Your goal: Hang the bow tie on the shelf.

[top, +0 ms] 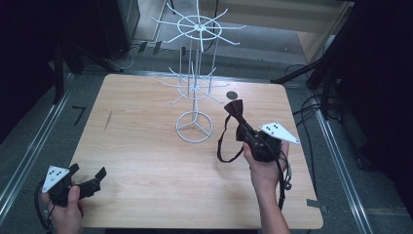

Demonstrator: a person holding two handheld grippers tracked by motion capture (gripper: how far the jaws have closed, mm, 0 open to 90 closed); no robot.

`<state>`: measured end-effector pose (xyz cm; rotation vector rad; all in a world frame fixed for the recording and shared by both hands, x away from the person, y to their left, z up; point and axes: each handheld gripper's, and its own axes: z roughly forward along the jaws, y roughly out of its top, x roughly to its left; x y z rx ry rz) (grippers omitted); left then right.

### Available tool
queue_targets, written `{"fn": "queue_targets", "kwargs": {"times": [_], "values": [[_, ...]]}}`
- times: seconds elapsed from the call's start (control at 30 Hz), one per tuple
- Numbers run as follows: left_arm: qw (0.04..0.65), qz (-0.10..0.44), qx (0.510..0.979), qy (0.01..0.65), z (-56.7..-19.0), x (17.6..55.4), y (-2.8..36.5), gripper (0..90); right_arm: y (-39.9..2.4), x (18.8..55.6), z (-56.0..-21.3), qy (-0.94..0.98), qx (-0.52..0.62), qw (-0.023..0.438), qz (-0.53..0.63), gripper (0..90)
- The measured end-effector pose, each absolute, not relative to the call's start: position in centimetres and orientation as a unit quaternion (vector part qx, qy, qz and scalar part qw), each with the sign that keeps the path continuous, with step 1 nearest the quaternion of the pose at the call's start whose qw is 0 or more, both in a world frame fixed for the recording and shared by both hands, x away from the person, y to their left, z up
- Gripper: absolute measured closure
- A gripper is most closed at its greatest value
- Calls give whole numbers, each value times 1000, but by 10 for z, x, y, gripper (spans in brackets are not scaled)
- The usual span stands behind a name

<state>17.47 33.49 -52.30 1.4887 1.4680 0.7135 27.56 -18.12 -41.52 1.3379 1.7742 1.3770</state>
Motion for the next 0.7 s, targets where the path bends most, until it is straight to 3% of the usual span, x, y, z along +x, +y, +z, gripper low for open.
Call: {"fn": "queue_targets", "kwargs": {"times": [0.7], "values": [[450, 288, 603, 593, -523, 175, 335, 0, -175, 282, -395, 644, 486, 274, 524, 863]]}}
